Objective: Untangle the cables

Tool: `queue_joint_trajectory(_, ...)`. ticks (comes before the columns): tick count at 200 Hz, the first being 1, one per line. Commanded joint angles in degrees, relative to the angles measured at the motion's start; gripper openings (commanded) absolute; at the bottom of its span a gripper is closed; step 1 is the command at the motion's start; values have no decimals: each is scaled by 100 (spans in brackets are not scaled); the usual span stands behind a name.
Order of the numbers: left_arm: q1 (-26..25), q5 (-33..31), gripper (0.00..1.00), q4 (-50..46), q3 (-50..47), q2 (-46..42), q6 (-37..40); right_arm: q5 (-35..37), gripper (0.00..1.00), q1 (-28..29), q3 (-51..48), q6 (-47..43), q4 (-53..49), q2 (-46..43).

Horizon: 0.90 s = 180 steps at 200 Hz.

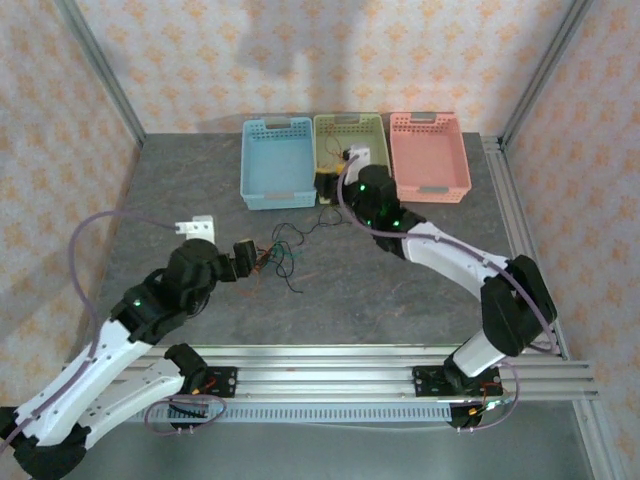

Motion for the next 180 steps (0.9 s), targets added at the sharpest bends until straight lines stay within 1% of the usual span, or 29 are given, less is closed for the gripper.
queue_joint_trajectory(1, 63, -289, 96, 197, -459, 136, -844, -734, 51, 273, -455, 365, -552, 350)
queue_joint_trajectory(15, 104, -397, 93, 374, -748, 104, -912, -924, 50, 454, -400, 265, -745, 657)
queue_joint_trajectory(34, 250, -162, 92, 664, -1069, 31, -937, -1035, 48, 559, -120, 219, -1016, 1160)
queue_joint_trajectory(50, 370, 54, 92, 641, -1122, 28, -929, -1248, 46, 571, 179, 105, -1232, 1608)
queue_joint_trajectory(69, 408, 37, 92, 556, -1122, -33, -804, -1280, 46, 576, 453, -93, -1337, 1975)
queue_joint_trajectory(84, 419, -41, 92, 466, -1126, -127, -750, -1343, 48, 571, 655, -327, -1423, 2159)
queue_joint_trajectory(101, 421, 49, 92, 539, -1168, -184, -740, -1468, 50, 577, 892, -498, -1635, 2320)
queue_joint_trajectory(118, 428, 59, 92, 538, -1158, -142, -724, -1476, 51, 578, 955, -582, -1610, 2371)
queue_joint_trajectory(149, 421, 71, 92, 596, -1207, -118, -713, -1586, 50, 588, 1277, -686, -1877, 2650)
queue_joint_trajectory(180, 424, 53, 92, 622, -1250, -122, -713, -1590, 48, 614, 1433, -761, -1901, 2848)
